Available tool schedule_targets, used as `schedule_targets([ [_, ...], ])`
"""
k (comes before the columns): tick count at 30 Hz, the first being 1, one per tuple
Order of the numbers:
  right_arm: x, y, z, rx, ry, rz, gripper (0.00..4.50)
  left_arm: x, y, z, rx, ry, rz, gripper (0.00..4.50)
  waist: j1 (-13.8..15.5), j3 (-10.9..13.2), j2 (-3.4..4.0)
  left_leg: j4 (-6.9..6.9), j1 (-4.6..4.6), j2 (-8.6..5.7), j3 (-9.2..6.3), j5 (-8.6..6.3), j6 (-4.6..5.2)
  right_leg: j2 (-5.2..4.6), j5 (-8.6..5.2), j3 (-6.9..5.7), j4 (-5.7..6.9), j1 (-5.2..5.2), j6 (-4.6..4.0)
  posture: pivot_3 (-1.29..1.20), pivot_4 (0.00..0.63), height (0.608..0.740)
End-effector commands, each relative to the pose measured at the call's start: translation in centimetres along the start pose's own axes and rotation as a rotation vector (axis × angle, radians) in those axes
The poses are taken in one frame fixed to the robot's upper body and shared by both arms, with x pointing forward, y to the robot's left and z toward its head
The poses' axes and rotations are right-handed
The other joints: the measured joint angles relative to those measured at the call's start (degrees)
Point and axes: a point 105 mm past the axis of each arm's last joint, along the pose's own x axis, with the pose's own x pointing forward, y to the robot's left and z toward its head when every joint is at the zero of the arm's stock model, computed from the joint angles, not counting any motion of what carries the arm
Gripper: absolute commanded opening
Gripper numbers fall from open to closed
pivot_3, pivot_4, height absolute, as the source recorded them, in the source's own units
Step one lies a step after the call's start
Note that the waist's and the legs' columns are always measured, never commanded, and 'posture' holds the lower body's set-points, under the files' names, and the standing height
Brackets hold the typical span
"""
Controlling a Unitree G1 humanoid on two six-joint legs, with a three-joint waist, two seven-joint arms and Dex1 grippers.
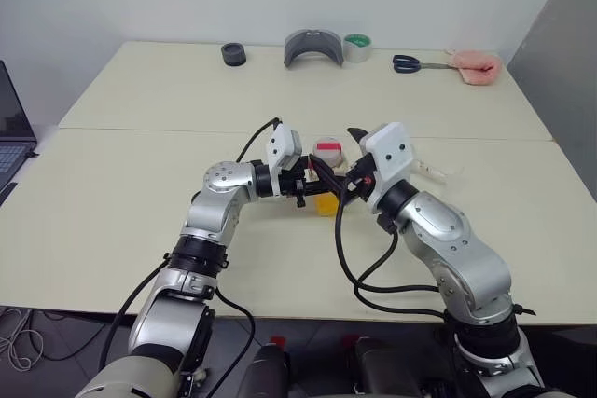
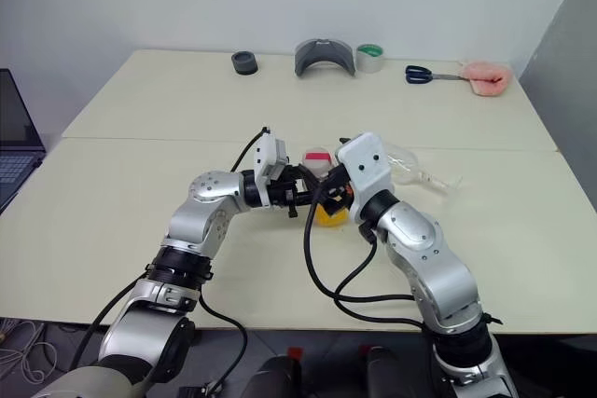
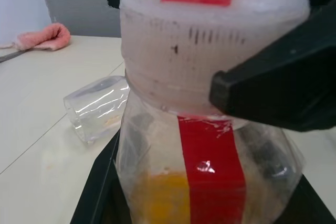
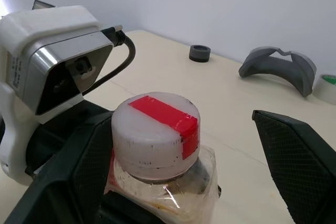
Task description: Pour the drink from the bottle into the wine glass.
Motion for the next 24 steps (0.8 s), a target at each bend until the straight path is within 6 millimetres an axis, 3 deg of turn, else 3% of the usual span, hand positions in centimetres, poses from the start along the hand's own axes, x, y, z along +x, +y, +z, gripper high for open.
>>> schedule_targets([
  [1, 0.1, -0.1, 1.8, -0.031, -0.077, -0.007, 4.31, -0.1, 0.2, 1.7, 0.063, -0.037, 0.001, 1.80, 0.0, 0.0, 0.00, 0.00, 0.00, 0.00, 0.00, 0.00, 0.00, 0.00, 0.00, 0.00, 0.00, 0.00, 0.00, 0.00, 0.150, 0.740],
  [4, 0.2, 0.2, 1.8, -0.030, -0.083, 0.003, 3.74, 0.0, 0.2, 1.6, 0.063, -0.034, -0.001, 1.80, -0.1, 0.0, 0.00, 0.00, 0.00, 0.00, 0.00, 0.00, 0.00, 0.00, 0.00, 0.00, 0.00, 0.00, 0.00, 0.00, 0.150, 0.740],
  [10, 0.4, 0.6, 1.8, -0.026, -0.091, 0.020, 1.87, 0.0, 0.1, 1.6, 0.065, -0.030, -0.005, 1.80, -0.1, 0.0, 0.00, 0.00, 0.00, 0.00, 0.00, 0.00, 0.00, 0.00, 0.00, 0.00, 0.00, 0.00, 0.00, 0.00, 0.150, 0.740],
  [14, 0.4, 0.8, 1.7, -0.022, -0.098, 0.072, 1.87, -0.1, 0.1, 1.6, 0.067, -0.026, -0.010, 1.80, -0.1, 0.0, 0.00, 0.00, 0.00, 0.00, -0.01, 0.00, 0.00, 0.00, 0.00, -0.01, 0.00, 0.00, 0.00, 0.00, 0.150, 0.740],
  [18, -0.2, 1.1, 1.7, -0.088, -0.091, 0.357, 1.87, -0.1, 0.0, 1.7, 0.065, -0.019, -0.035, 1.80, -0.1, 0.0, 0.00, 0.03, 0.01, -0.02, 0.03, -0.01, 0.02, -0.01, 0.01, -0.01, -0.01, 0.02, 0.02, 0.00, 0.150, 0.740],
  [21, -0.9, -1.2, 1.3, -0.097, -0.007, 0.607, 1.87, 0.0, -0.3, 1.9, 0.078, -0.012, -0.074, 1.80, -0.2, 0.0, 0.01, 0.04, 0.01, -0.01, 0.03, -0.01, 0.03, 0.00, 0.01, -0.03, -0.03, 0.05, 0.01, 0.00, 0.150, 0.740],
  [24, -0.7, -3.0, 1.5, -0.023, 0.050, 0.684, 1.87, 0.0, 0.0, 2.2, 0.086, -0.014, -0.069, 1.80, -0.3, 0.0, 0.01, 0.01, 0.03, -0.01, 0.03, -0.02, 0.04, 0.01, 0.01, -0.05, -0.04, 0.06, 0.01, 0.00, 0.150, 0.740],
])
